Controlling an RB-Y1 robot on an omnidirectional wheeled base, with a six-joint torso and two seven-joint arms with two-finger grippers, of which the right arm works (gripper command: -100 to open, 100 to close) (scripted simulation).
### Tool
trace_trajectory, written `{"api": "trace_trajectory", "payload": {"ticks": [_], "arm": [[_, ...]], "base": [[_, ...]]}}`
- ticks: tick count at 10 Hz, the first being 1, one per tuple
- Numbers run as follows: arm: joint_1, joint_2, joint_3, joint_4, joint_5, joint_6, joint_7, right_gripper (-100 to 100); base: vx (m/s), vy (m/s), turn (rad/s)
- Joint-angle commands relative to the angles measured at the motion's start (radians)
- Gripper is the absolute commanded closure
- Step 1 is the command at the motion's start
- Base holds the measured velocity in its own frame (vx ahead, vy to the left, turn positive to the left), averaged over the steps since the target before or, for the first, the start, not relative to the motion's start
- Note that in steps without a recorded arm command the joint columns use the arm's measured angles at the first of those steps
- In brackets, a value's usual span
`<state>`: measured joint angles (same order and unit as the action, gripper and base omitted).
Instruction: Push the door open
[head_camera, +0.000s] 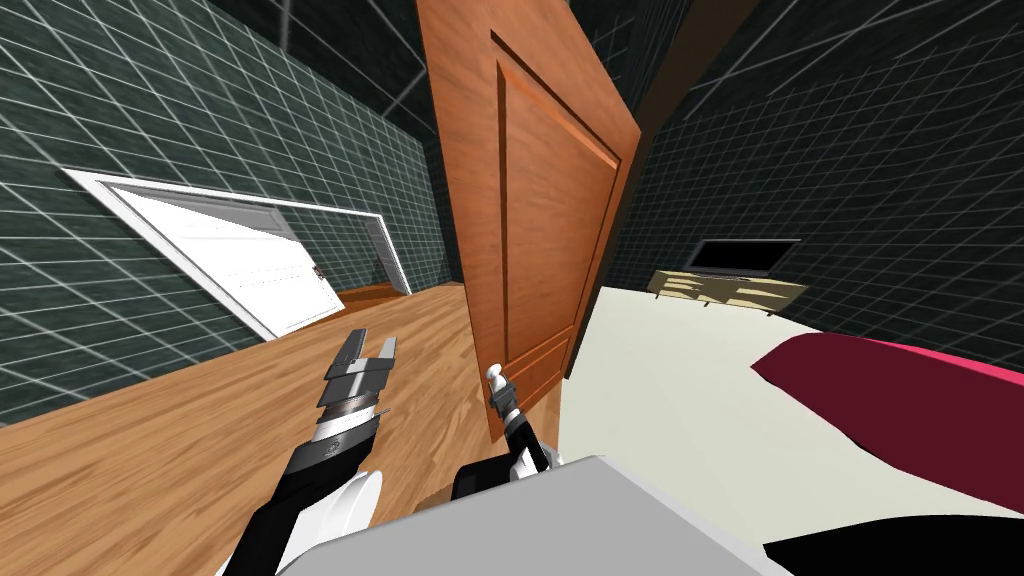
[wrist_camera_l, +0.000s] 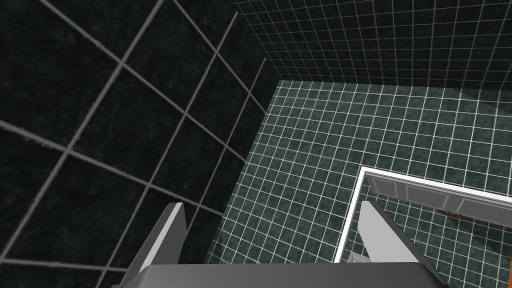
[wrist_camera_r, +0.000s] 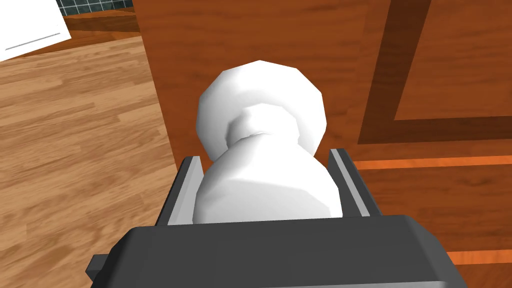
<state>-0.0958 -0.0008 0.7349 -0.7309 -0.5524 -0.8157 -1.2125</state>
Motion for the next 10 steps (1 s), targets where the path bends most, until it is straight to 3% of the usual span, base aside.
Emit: {"api": "trace_trajectory", "payload": {"ticks": [1,5,9,10], "arm": [[0.0,-0.018,-0.017,0.002,-0.008,-0.004,0.004,100],[-0.001,-0.029,-0.053,0.006,-0.025,-0.014,0.013,100],[-0.002,-0.007,-0.09,0.01,-0.042,-0.024,0.022,100],[-0.002,0.01,-0.103,0.012,-0.048,-0.028,0.026,100]], "base": [[0.092,0.085,-0.018],[0.137,0.143,-0.058],[0.161,0.136,-0.054],[0.114,0.084,-0.039]]}}
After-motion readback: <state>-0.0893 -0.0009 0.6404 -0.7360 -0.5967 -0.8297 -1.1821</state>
